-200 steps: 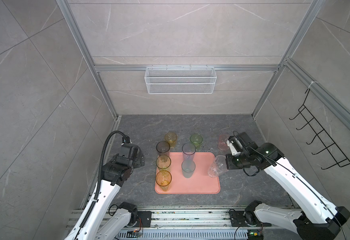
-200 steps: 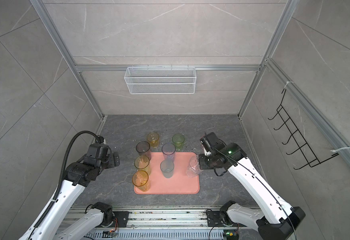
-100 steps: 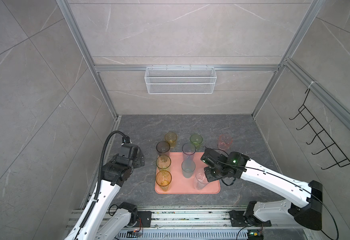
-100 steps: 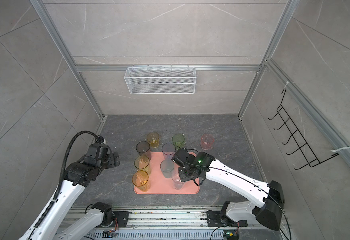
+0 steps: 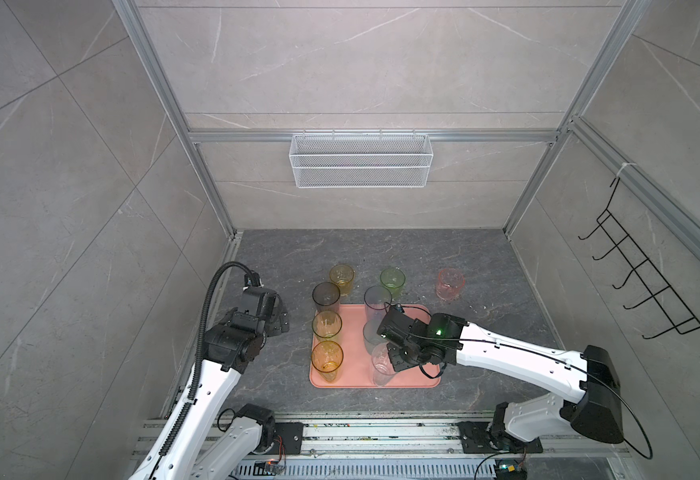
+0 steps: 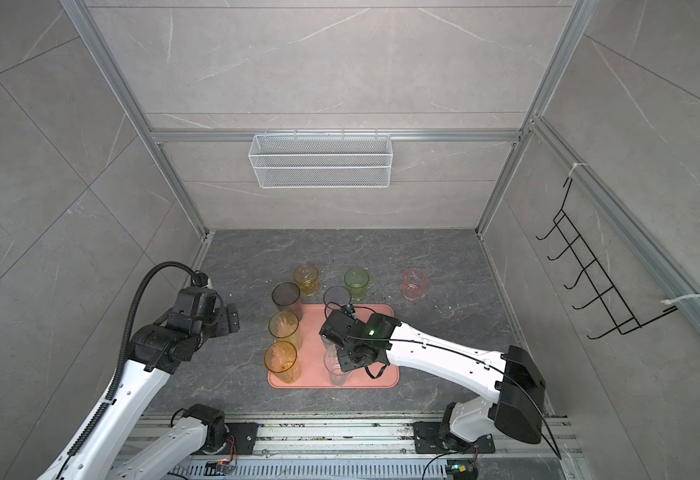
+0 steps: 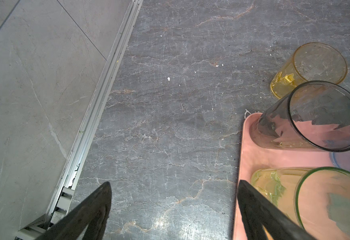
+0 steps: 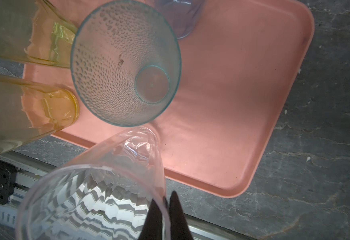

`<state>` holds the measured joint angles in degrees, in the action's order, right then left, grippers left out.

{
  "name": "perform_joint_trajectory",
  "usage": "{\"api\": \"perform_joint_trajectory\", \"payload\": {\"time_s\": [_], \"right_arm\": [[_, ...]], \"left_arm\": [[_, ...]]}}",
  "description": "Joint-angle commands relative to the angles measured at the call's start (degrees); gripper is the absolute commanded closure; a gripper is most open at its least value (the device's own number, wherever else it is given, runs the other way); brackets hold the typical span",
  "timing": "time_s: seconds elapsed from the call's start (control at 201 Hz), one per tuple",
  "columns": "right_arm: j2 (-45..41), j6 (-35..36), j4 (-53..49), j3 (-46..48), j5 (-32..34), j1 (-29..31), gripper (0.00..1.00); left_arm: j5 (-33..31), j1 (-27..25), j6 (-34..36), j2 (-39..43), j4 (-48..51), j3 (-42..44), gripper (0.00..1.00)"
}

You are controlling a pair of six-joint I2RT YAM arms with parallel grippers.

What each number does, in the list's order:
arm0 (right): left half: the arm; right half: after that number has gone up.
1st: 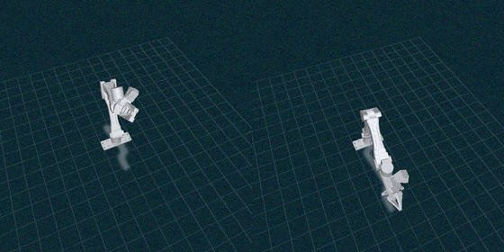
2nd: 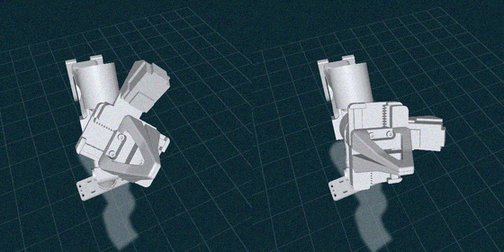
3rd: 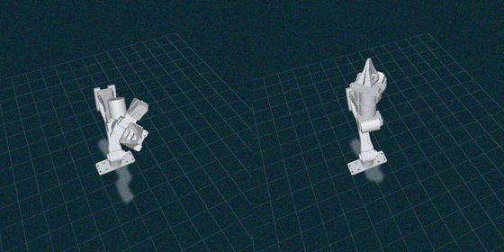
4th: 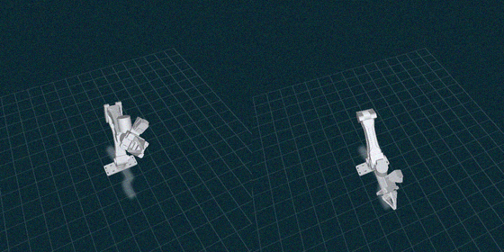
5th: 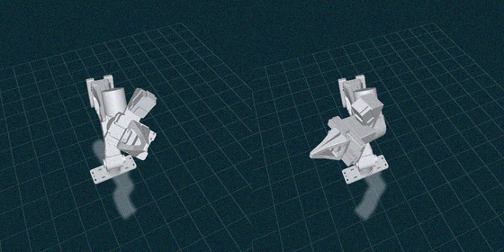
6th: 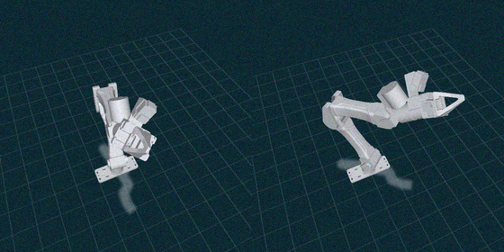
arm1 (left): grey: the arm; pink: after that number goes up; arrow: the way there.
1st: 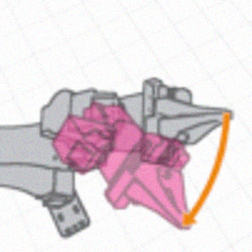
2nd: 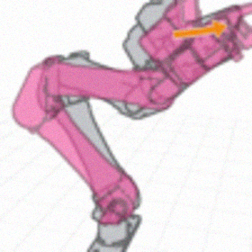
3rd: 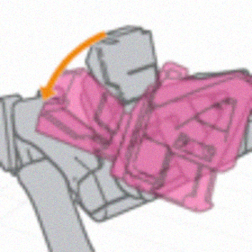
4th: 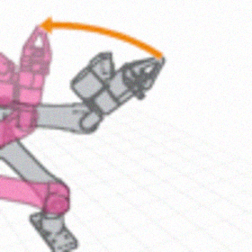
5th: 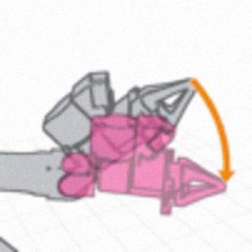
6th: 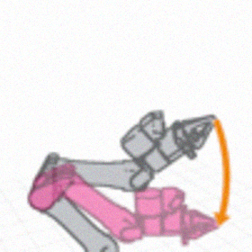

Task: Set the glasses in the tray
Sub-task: 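Lower the clear glass onto the tray near the teal glass and open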

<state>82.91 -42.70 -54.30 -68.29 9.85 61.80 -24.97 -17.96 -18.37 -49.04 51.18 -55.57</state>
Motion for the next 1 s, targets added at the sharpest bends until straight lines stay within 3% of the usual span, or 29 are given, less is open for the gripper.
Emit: {"api": "perform_joint_trajectory", "payload": {"time_s": [0.0,0.672,0.802,0.991], "right_arm": [[1.10,-1.32,0.43,-1.17,-0.22,0.25,1.00],[5.40,-0.72,0.87,-3.57,-0.49,0.25,1.00],[5.90,-0.72,0.59,-3.82,-0.51,0.25,0.93],[6.38,-0.72,-0.35,-4.54,-0.27,0.25,0.91]], "left_arm": [[-0.60,0.38,0.18,0.92,-0.75,0.27,0.05],[-0.52,0.47,-0.08,1.25,-0.72,0.26,0.05],[-0.52,0.47,-0.01,1.30,-0.65,0.35,0.05],[-0.60,0.55,-0.07,1.29,-0.57,0.31,0.05]]}}
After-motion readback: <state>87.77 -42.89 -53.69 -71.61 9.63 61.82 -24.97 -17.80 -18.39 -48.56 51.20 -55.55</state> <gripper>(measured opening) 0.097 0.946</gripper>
